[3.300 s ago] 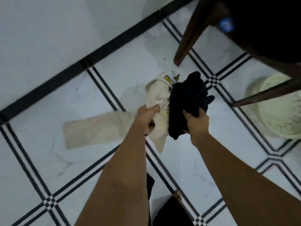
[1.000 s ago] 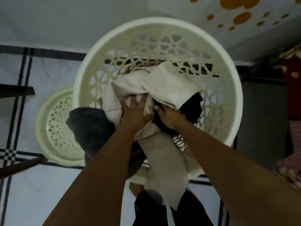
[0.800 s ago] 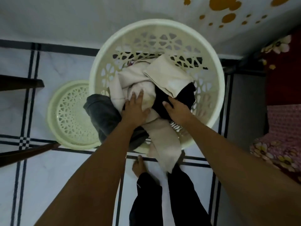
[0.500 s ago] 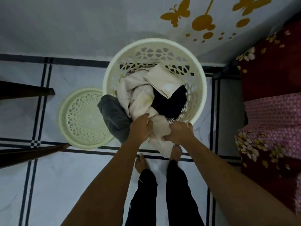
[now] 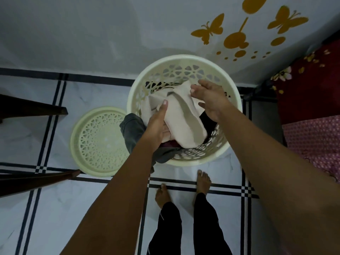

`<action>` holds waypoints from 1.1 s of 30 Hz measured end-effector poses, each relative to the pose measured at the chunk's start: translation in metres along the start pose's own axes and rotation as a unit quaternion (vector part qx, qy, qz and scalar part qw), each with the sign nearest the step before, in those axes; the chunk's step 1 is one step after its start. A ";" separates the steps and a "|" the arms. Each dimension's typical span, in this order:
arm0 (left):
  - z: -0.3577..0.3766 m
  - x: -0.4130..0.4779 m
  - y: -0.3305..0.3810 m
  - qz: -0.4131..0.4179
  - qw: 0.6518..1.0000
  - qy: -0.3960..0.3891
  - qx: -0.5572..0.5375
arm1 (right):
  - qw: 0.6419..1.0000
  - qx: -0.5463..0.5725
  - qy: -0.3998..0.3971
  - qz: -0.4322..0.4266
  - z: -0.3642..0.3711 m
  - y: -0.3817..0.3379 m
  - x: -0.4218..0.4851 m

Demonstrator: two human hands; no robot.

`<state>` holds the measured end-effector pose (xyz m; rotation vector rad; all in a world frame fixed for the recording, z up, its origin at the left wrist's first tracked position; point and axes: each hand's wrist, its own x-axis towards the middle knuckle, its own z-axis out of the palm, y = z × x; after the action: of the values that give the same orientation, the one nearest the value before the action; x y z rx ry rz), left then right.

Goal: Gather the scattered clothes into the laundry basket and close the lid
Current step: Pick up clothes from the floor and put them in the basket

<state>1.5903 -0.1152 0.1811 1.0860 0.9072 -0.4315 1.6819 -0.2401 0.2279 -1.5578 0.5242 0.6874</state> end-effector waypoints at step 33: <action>-0.033 -0.072 -0.152 0.022 0.960 0.273 0.062 | 0.939 0.100 0.264 0.194 -0.076 0.227 -0.111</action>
<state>1.4285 -0.1596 0.1471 1.3691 1.3503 -0.1471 1.4555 -0.3470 0.1449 -1.4513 1.2907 0.4783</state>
